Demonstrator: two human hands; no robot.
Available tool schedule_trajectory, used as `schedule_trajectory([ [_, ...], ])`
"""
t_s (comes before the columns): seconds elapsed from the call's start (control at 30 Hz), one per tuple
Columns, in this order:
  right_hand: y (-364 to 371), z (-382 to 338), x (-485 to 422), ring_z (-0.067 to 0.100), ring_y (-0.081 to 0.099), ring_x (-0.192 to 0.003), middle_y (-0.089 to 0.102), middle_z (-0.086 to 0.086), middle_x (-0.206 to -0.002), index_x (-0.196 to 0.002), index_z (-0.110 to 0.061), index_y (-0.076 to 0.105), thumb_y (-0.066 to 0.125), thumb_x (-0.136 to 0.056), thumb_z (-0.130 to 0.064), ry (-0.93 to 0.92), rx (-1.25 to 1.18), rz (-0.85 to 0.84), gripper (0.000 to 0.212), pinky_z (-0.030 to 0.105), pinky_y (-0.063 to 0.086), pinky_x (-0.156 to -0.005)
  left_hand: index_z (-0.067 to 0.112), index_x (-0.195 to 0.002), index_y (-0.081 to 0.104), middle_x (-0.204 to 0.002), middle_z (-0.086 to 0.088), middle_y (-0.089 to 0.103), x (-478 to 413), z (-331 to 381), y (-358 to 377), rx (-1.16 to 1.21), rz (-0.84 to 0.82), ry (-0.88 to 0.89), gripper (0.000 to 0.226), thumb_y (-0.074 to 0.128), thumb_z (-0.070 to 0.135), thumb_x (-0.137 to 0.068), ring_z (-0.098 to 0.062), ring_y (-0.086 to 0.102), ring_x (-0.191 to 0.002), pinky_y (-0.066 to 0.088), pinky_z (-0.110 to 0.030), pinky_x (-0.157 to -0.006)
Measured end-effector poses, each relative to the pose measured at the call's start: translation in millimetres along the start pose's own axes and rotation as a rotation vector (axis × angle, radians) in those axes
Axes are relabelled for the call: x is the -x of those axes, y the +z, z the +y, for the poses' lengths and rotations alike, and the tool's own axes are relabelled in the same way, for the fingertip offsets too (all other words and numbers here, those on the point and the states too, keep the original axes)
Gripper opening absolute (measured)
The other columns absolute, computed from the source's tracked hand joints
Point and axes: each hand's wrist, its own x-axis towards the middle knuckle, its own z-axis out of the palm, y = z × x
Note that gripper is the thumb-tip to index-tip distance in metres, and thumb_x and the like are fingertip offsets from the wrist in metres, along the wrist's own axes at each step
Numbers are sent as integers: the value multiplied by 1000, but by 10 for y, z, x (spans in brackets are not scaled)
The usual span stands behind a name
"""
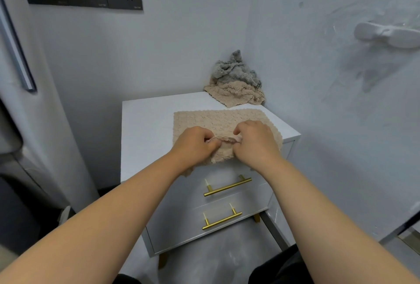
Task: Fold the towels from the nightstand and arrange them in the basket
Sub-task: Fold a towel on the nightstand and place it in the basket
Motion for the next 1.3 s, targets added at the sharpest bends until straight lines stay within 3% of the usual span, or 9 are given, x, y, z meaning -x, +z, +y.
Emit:
schedule_trajectory([
  [0.17,-75,49,-6,28,49,-104,58,8,-108,-101,-12,62,54,-77,0,134,114,31,28,33,36,-86,5,-72,58,-66,-6,47,3,-25,-158,19,-242,7,6,59,3,-77,-15,38,-60,32,-27,-57],
  [0.27,-70,148,-16,28,51,-101,61,8,-103,-92,-14,59,52,-77,-1,247,119,30,22,33,36,-82,13,-90,66,-82,-1,61,1,-63,-283,28,-347,-22,22,57,-2,-77,-12,48,-70,38,-23,-64],
  [0.4,-56,259,-22,30,53,-102,61,9,-104,-93,-13,60,53,-79,-3,338,120,63,19,35,38,-86,0,-75,60,-68,-8,47,-30,-233,-329,60,-197,-103,4,56,1,-76,-16,40,-61,31,-25,-56],
  [0.47,-51,282,-31,30,53,-105,61,9,-105,-97,-13,63,55,-78,-4,374,148,73,23,36,38,-90,2,-71,56,-66,-8,43,-50,-356,-318,203,-102,-176,9,60,3,-79,-16,36,-59,27,-25,-54],
  [0.73,-73,412,-58,30,53,-106,61,8,-106,-99,-14,64,53,-79,-6,483,118,123,24,36,37,-93,-2,-92,64,-78,-13,58,-102,-646,-291,656,-24,-369,15,59,12,-92,-23,53,-71,44,-34,-68],
  [0.9,-161,433,-58,27,55,-107,59,1,-95,-81,-16,49,59,-74,-6,600,111,-142,16,34,34,-94,-2,-93,67,-86,-17,60,-119,-685,-303,692,19,-383,34,62,32,-89,-27,54,-78,43,-41,-77],
  [1.03,-176,428,-52,29,49,-117,58,7,-116,-101,-15,55,57,-79,-11,635,79,-202,22,38,37,-100,4,-78,62,-75,-13,58,-110,-664,-296,694,65,-387,28,59,28,-93,-24,54,-71,43,-37,-71],
  [1.17,-183,436,-57,33,55,-99,61,12,-106,-98,-9,59,47,-82,-5,512,-117,162,20,34,43,-80,12,-63,50,-61,-7,47,-121,-667,-262,672,125,-406,34,55,24,-94,-21,43,-59,37,-32,-64],
  [1.3,-274,411,-57,25,50,-77,55,6,-91,-92,-14,53,39,-82,5,456,-413,167,26,29,37,-56,14,-60,40,-61,-7,37,-128,-691,-232,549,250,-382,39,51,25,-96,-20,33,-58,27,-30,-59],
])
